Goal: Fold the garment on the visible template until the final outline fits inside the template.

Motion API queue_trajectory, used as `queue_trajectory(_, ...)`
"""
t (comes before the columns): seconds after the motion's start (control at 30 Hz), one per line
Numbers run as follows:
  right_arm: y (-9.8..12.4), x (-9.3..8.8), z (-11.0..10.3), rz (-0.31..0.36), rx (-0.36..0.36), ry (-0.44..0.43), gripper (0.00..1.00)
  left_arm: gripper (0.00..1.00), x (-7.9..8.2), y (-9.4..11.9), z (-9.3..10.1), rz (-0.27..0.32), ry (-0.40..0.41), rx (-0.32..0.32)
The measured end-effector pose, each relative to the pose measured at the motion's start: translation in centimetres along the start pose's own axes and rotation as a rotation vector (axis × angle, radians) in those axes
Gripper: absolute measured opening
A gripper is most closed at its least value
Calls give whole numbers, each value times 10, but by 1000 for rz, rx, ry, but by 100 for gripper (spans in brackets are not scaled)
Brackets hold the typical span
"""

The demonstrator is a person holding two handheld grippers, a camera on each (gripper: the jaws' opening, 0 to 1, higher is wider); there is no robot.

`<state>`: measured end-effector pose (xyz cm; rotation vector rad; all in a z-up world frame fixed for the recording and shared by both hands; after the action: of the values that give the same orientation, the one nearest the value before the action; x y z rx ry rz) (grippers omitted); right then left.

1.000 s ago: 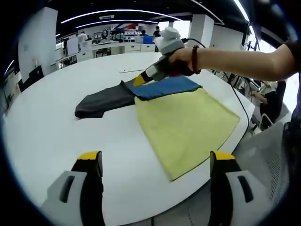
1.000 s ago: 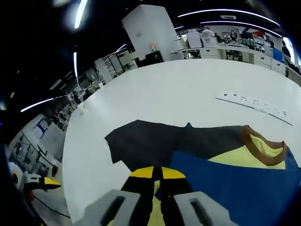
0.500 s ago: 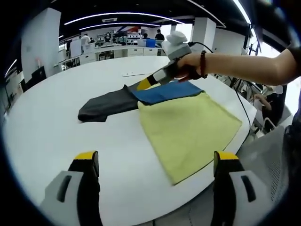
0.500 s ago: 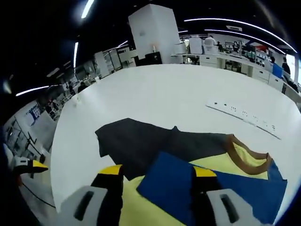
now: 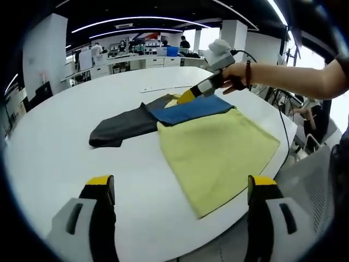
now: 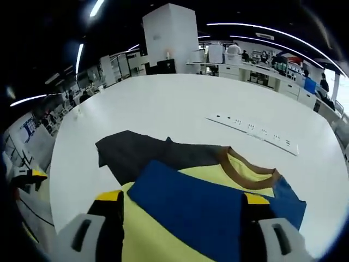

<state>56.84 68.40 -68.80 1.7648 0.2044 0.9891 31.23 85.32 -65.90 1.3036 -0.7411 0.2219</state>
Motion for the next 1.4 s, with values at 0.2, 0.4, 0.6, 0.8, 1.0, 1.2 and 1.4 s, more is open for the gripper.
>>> queue_trajectory(0.2, 15, -19, 24, -11, -28, -28, 92, 99, 3, 1, -1, 1, -10, 4)
queue_trajectory(0.4, 30, -35, 47, -6, -56, -55, 92, 99, 5, 2, -3, 3, -14, 8)
queue_trajectory(0.6, 44, -54, 67, -9, -77, -76, 90, 99, 7, 2, -5, 6, -16, 12)
queue_trajectory(0.8, 54, -74, 83, -16, -87, -92, 86, 99, 5, 3, -7, 3, -12, 15)
queue_trajectory(1.0, 59, -93, 95, -30, -98, -104, 82, 99, 3, 3, -8, -1, -7, 17)
queue_trajectory(1.2, 61, -110, 104, -45, -113, -116, 73, 99, 4, 3, -8, 0, -8, 18)
queue_trajectory(1.4, 59, -124, 108, -65, -115, -111, 56, 99, 3, 3, -7, -2, -10, 19)
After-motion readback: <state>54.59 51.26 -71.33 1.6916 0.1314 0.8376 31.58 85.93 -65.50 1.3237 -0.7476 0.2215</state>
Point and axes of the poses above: the point that each gripper's makers call its tool centre point, and the gripper's own axes: y roughly backward along the fingers, z roughly to its right, x roughly out of its top, the point moved 4 cm from there along y, roughly backward along the fingers, and after that the axes turned 15 degrees about -z, right-handed, at the moved point
